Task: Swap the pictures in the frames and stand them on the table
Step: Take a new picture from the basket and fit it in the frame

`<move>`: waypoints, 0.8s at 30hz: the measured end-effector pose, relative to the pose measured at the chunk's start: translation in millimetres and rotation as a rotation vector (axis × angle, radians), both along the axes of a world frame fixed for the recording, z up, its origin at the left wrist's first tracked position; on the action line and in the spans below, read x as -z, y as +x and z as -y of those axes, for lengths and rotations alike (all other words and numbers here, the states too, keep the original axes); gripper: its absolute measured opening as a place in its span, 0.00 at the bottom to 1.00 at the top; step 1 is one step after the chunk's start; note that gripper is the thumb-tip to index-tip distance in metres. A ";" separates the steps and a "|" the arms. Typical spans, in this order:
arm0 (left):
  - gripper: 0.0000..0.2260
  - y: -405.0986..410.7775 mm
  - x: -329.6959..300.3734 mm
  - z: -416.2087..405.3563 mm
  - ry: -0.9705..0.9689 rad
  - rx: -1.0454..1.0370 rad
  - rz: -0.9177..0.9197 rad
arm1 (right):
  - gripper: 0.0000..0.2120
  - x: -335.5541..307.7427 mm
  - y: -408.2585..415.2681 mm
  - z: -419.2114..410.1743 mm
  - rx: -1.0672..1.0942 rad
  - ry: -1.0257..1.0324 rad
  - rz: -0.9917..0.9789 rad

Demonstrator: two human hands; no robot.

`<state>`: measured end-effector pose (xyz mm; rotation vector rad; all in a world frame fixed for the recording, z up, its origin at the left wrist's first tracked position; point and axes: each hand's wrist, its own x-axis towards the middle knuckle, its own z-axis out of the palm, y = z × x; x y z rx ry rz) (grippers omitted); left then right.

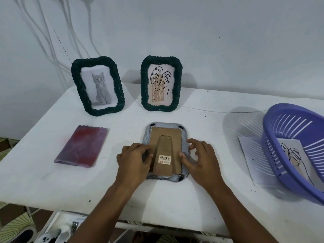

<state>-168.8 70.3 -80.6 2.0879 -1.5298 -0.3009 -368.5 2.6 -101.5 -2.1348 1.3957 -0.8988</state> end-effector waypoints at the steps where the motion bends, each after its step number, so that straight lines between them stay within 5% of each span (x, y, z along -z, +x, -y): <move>1: 0.08 0.7 -1.3 0.7 0.003 0.006 0.011 | 0.23 0.2 0.0 -0.1 -0.002 -0.001 -0.004; 9: 0.14 18.8 -25.2 35.0 0.030 0.062 -0.068 | 0.26 -21.7 7.7 19.9 0.007 0.190 -0.046; 24: 0.26 40.6 -29.5 88.5 0.306 0.185 0.143 | 0.28 -48.8 38.9 55.0 -0.022 0.264 -0.468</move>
